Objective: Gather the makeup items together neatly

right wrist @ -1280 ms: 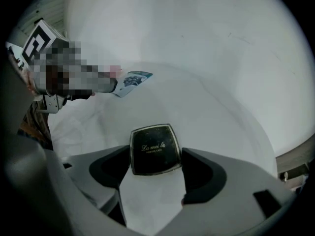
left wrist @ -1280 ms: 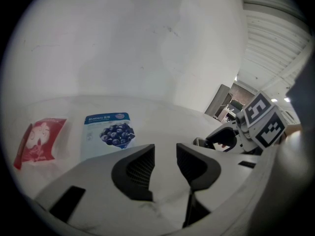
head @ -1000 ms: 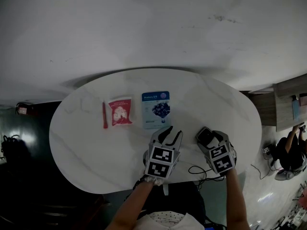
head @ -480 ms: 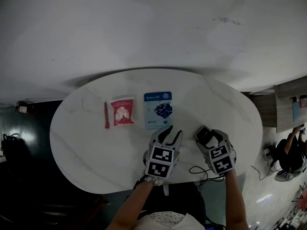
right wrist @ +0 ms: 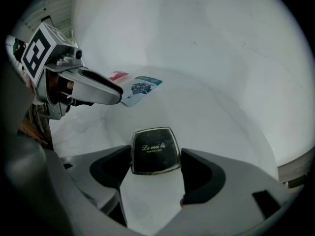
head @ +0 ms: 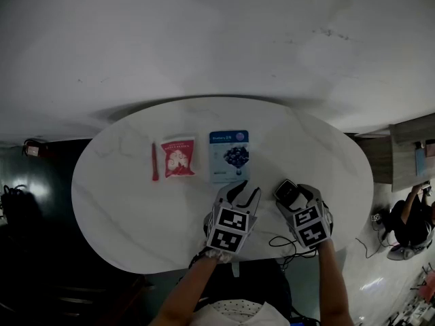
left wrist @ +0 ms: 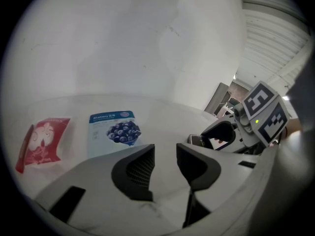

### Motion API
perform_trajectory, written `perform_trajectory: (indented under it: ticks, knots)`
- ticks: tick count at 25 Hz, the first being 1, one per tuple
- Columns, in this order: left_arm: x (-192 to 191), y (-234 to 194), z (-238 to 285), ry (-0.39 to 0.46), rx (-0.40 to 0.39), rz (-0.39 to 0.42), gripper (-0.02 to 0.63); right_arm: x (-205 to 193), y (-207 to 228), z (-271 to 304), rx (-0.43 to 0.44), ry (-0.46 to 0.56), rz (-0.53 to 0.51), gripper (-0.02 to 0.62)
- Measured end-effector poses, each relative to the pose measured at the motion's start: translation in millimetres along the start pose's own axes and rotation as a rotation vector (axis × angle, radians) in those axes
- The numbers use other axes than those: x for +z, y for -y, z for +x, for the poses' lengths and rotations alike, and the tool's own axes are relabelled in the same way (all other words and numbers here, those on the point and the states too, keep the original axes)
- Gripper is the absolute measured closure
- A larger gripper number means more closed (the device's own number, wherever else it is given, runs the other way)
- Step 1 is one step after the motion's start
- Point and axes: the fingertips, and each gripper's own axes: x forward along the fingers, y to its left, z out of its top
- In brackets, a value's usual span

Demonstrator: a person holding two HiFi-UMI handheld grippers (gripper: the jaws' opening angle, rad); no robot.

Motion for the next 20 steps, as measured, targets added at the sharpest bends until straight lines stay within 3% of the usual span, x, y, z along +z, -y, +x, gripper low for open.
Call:
perform_trajectory:
  ticks: [8, 11, 20]
  knots:
    - [1.9, -0.8, -0.7, 0.007, 0.0, -0.002, 0.43, -3.9, -0.7, 5.1, -0.006, -0.032, -0.072, 0.246]
    - [1.6, -1.8, -1.6, 0.007, 0.003, -0.008, 0.43, -0.2, -3.2, 4.6, -0.016, -0.033, -0.131, 0.208]
    - [-0.2, -3.2, -5.6, 0.012, 0.008, -0.013, 0.43, 14.5, -7.8, 11.8, -0.008, -0.026, -0.167, 0.196]
